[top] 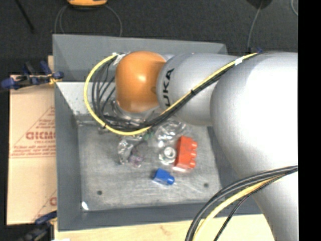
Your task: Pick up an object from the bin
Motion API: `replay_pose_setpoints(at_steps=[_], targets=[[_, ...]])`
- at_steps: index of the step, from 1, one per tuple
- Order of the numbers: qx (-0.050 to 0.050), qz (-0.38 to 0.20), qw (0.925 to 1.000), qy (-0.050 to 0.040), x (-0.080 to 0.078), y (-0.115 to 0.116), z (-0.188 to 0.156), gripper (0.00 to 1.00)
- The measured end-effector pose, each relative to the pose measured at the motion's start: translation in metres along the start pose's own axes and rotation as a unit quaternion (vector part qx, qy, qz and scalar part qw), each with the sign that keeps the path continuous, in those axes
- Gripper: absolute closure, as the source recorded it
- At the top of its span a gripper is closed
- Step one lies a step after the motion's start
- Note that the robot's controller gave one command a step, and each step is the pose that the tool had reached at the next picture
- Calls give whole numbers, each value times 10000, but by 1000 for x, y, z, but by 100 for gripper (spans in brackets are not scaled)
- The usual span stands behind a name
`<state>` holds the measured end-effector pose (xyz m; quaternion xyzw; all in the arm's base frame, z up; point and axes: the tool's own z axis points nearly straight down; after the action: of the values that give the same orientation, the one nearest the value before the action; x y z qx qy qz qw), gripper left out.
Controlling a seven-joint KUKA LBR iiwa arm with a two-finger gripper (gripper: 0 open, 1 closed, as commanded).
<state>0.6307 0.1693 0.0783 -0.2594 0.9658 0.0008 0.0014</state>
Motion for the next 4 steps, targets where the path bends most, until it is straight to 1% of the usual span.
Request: replay_pose_setpoints(at_steps=[1,2,3,4], targets=[[19,-275,9996,-70,52,-50,3,0],[22,-381,9993,6,99,-83,-24,0],[23,1106,9938,-76,126,-87,-2,0],[31,1097,9939,-60,128,-87,0,100]])
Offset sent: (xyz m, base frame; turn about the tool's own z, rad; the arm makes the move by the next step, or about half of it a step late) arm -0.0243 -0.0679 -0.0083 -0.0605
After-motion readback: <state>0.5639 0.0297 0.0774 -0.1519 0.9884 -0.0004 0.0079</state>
